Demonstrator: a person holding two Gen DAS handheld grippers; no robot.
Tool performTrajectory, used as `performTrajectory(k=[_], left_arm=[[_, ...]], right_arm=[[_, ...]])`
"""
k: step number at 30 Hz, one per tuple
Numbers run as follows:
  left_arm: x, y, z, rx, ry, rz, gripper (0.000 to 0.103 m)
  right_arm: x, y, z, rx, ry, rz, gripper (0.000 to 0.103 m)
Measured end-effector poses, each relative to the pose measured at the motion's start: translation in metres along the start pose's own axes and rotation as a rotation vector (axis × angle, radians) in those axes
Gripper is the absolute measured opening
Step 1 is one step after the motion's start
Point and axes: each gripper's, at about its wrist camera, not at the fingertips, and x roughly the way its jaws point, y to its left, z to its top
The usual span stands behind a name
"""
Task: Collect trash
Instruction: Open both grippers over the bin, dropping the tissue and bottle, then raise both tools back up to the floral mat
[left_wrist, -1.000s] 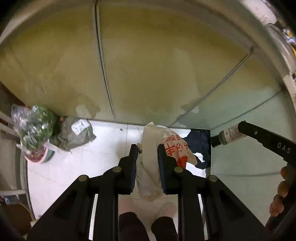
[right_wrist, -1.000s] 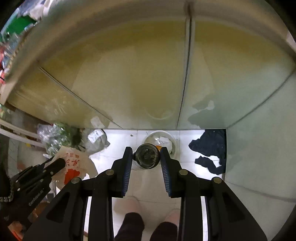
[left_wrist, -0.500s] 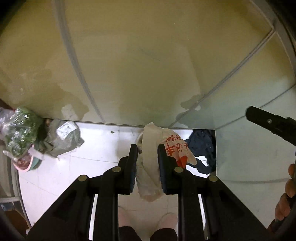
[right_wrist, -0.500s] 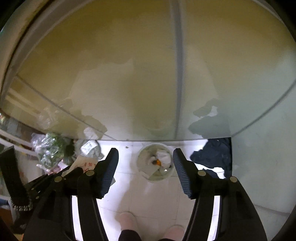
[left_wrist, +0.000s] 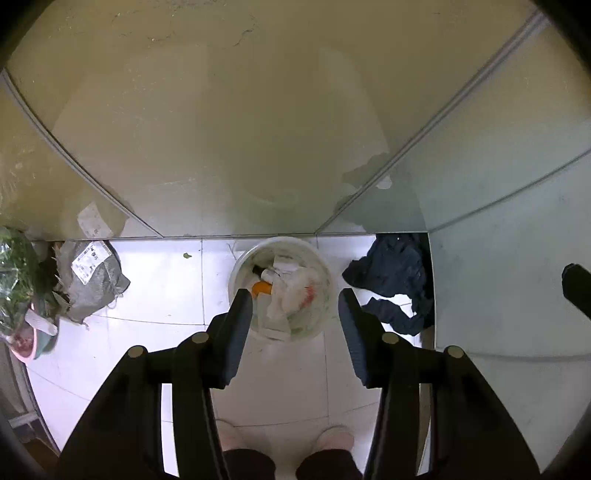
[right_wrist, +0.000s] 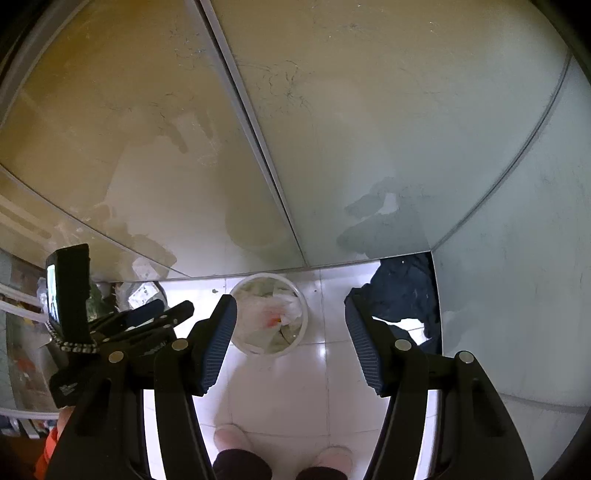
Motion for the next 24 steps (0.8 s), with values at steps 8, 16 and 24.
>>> performTrajectory(k=[8, 16, 24], left_arm=[[-0.086, -0.007, -0.004, 0.043, -0.029, 0.005, 0.047], [-0.243, -0.01, 0.016, 0.067, -0.153, -0.01, 0.047], [-0.416, -0.002, 0.041, 0.102, -0.352, -0.035, 0.049]], right_arm=[[-0.052, 0.017, 0.013, -0.049, -0.016, 0.006, 0.057], [-0.162, 0.064, 0.038, -0.105, -0.091, 0.006, 0.057], [-0.29, 0.116, 0.061, -0.138, -0.231, -0.022, 0.057]])
